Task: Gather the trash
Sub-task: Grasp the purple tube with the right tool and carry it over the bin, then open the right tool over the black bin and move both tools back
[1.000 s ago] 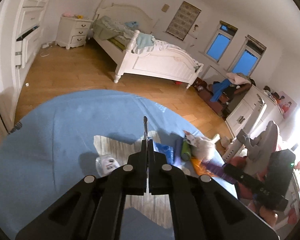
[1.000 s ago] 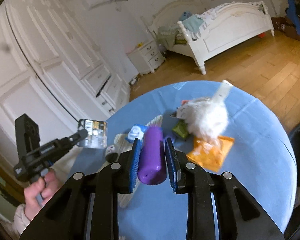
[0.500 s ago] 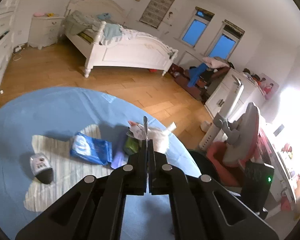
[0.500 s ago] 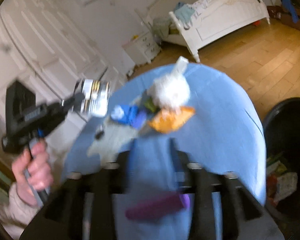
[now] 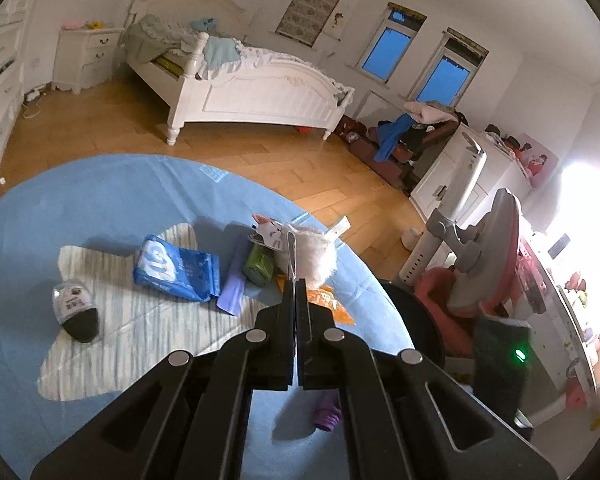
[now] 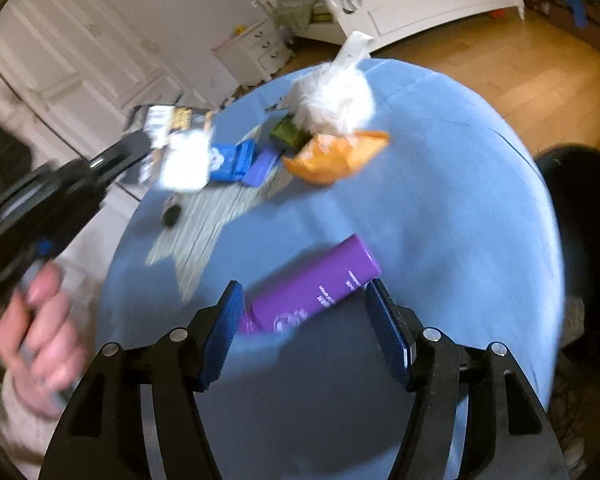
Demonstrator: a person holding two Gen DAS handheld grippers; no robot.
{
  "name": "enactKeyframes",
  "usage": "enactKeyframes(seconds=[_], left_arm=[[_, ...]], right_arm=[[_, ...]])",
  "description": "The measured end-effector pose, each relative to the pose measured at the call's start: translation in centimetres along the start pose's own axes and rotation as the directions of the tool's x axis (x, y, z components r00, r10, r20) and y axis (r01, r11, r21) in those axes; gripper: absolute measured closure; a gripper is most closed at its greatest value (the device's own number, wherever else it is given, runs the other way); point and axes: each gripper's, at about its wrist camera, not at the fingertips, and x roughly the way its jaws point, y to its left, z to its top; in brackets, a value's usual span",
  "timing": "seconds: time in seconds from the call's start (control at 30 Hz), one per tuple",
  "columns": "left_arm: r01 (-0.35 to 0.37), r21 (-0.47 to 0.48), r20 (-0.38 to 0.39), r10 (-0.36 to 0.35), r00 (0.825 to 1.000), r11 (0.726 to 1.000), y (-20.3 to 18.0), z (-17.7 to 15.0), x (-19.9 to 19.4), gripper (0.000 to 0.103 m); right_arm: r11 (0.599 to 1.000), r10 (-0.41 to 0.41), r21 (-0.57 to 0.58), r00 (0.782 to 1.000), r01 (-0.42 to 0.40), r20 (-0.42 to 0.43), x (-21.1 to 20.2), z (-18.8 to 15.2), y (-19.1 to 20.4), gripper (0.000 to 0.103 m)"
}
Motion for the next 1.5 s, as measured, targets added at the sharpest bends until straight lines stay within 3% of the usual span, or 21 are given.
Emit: enactKeyframes(seconds=[0.1,0.2,0.27,0.33,0.47,0.5,0.6,0.7,0.87,1.0,1.13,1.27,1.5], left_arm=[[-0.016,-0.016,0.018,0.016,1.0,1.0,0.7,0.2,-1.0,0.102],[-0.033,-0.021,0.033,0.034,0.999,0.999,1.6,0.4,-1.9,0.102],[-0.037,-0.032,0.037,0.038,0.999,0.999,2.1,0.5,-2.2,0.102],[-0.037,-0.032,0.039,0.038,0.999,0.999,2.3,0.6,-2.4,0.102],[-0.024,-0.02,0.032,0.024,0.999,1.0,1.9,0.7,-2.0,0.102],[-0.018,-0.017,0.026,0.018,1.0,1.0,1.7,0.7,-1.7,0.102],[0.016,-0.012,0.002,-0.016,1.0,1.0,0.3,0.8,-0.4,0.102],[0.083,0.007,-0.034,-0.083,0.996,0.996,-2.3,0.7,1.8,0.102],[0.191,0.068,-0.114,-0.182,0.977,0.979,-8.2,-0.1,6.5,0.102],[0.28,0.086,-0.176,-0.263,0.949,0.956,-12.5,-1.3,10.6,0.102],[0.324,0.066,-0.23,-0.302,0.925,0.944,-15.2,-2.4,14.6,0.102],[0.326,0.075,-0.279,-0.294,0.914,0.942,-17.0,-3.2,17.6,0.102],[0.329,0.096,-0.326,-0.283,0.902,0.939,-18.3,-4.4,19.5,0.102]], right_arm=[[0.995,-0.06,-0.088,0.998,0.056,-0.035,1.9,2.1,1.7,0.042],[0.978,-0.102,-0.191,0.993,0.089,-0.063,3.4,2.7,3.4,0.064],[0.948,-0.159,-0.283,0.986,0.143,-0.038,3.8,2.4,4.5,0.068],[0.95,-0.139,-0.286,0.99,0.124,-0.032,3.5,1.9,4.4,0.075],[0.981,-0.026,-0.189,0.998,0.036,0.053,0.6,1.0,2.0,0.077],[0.99,0.026,-0.138,0.995,-0.012,0.099,-0.9,0.7,0.7,0.077],[0.998,0.069,-0.027,0.974,-0.065,0.216,-4.5,0.4,-2.7,0.077],[0.996,0.048,0.06,0.95,-0.07,0.308,-8.0,0.3,-6.0,0.077],[0.982,-0.074,0.19,0.902,-0.009,0.426,-12.9,-0.9,-11.6,0.077],[0.964,-0.162,0.264,0.883,0.046,0.44,-14.7,-1.8,-15.4,0.077],[0.943,-0.226,0.322,0.875,0.086,0.428,-15.5,-2.7,-18.7,0.077],[0.929,-0.246,0.358,0.877,0.092,0.413,-14.7,-3.1,-20.9,0.077],[0.917,-0.247,0.389,0.89,0.087,0.384,-13.7,-3.7,-23.0,0.077]])
